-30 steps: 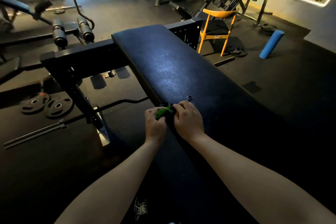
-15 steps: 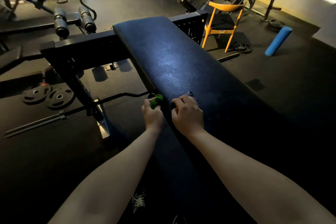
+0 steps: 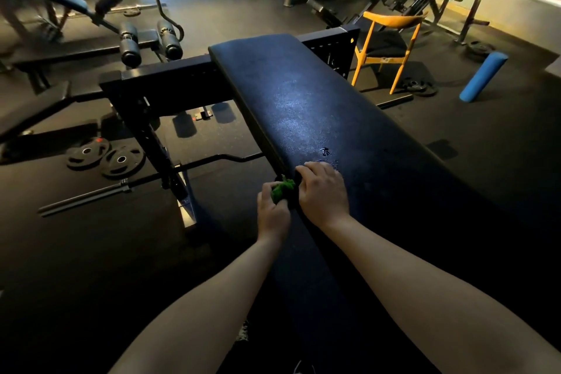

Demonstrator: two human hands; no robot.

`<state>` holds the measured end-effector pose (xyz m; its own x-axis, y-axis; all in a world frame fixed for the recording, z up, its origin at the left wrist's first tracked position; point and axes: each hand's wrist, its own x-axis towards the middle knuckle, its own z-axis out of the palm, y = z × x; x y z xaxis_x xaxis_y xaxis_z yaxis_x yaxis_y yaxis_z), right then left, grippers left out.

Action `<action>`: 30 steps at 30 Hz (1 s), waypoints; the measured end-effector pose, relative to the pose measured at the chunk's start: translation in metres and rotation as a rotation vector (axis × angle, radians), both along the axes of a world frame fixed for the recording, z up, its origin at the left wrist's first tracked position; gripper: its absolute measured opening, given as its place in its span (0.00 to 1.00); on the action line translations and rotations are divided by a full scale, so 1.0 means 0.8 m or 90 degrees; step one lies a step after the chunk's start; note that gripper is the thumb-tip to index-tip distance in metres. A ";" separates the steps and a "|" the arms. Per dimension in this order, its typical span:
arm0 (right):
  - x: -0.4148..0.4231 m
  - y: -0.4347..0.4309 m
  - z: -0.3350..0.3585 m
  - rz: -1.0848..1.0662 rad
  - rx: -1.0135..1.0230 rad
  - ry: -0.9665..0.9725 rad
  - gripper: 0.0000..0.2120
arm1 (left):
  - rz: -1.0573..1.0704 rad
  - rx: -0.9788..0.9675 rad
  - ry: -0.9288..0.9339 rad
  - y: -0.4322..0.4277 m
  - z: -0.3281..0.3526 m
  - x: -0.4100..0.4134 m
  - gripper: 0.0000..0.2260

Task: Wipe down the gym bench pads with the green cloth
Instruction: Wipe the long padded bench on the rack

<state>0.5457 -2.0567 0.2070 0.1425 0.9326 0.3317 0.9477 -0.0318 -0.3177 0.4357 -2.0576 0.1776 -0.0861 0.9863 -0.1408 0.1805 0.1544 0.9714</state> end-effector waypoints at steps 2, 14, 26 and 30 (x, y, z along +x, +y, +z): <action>0.000 0.000 0.000 -0.004 0.014 0.011 0.13 | 0.025 0.000 -0.010 0.012 0.012 -0.002 0.17; 0.010 0.011 0.006 -0.015 0.005 0.207 0.12 | -0.015 0.056 0.097 0.038 0.028 0.018 0.16; 0.021 0.002 0.003 -0.001 0.020 0.281 0.15 | -0.132 0.150 0.165 -0.033 0.024 0.001 0.14; 0.022 0.007 0.003 0.016 0.007 0.271 0.14 | -0.063 0.156 0.154 -0.009 0.030 -0.008 0.19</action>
<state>0.5632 -2.0510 0.2091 0.2468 0.9339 0.2587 0.7326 -0.0051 -0.6806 0.4292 -2.0649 0.2012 0.0096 0.9935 0.1134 0.4119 -0.1073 0.9049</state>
